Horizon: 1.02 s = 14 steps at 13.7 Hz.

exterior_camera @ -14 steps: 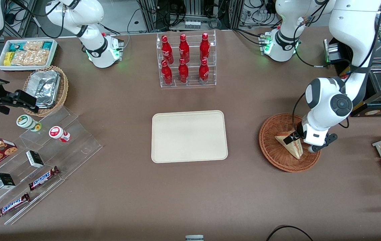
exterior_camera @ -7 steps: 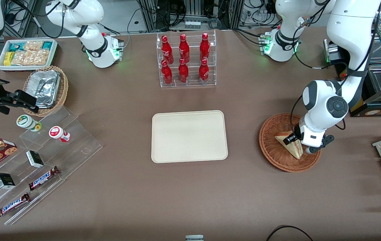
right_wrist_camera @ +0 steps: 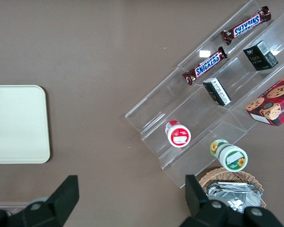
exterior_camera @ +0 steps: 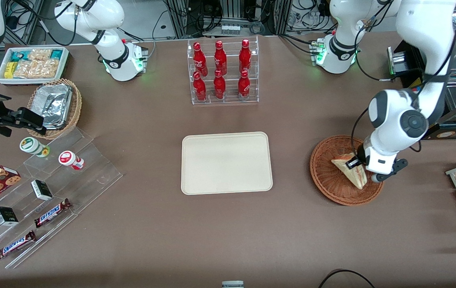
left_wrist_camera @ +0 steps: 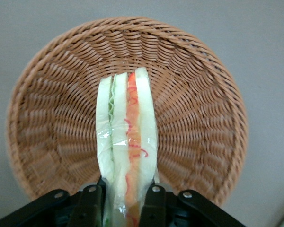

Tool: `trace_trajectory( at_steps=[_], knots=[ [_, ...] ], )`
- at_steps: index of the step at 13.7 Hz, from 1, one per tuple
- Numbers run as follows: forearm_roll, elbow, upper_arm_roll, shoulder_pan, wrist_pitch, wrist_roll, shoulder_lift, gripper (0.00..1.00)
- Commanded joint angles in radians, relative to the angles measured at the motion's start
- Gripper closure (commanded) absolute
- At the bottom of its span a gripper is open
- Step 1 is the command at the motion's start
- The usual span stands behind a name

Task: Place sandwich from basket to tray
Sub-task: 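Lift the sandwich and carry it over the cream tray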

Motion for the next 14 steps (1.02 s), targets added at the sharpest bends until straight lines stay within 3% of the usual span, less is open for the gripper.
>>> trace_trajectory(
  at_steps=[1,4,8,14],
  knots=[
    [-0.004,0.168,0.001,-0.062,-0.289,-0.048,-0.070,0.80],
    [-0.007,0.340,-0.005,-0.168,-0.419,-0.137,-0.039,0.80],
    [-0.016,0.409,-0.005,-0.340,-0.401,-0.159,0.034,0.80],
    [-0.007,0.599,-0.004,-0.568,-0.399,-0.229,0.256,0.80]
  ],
)
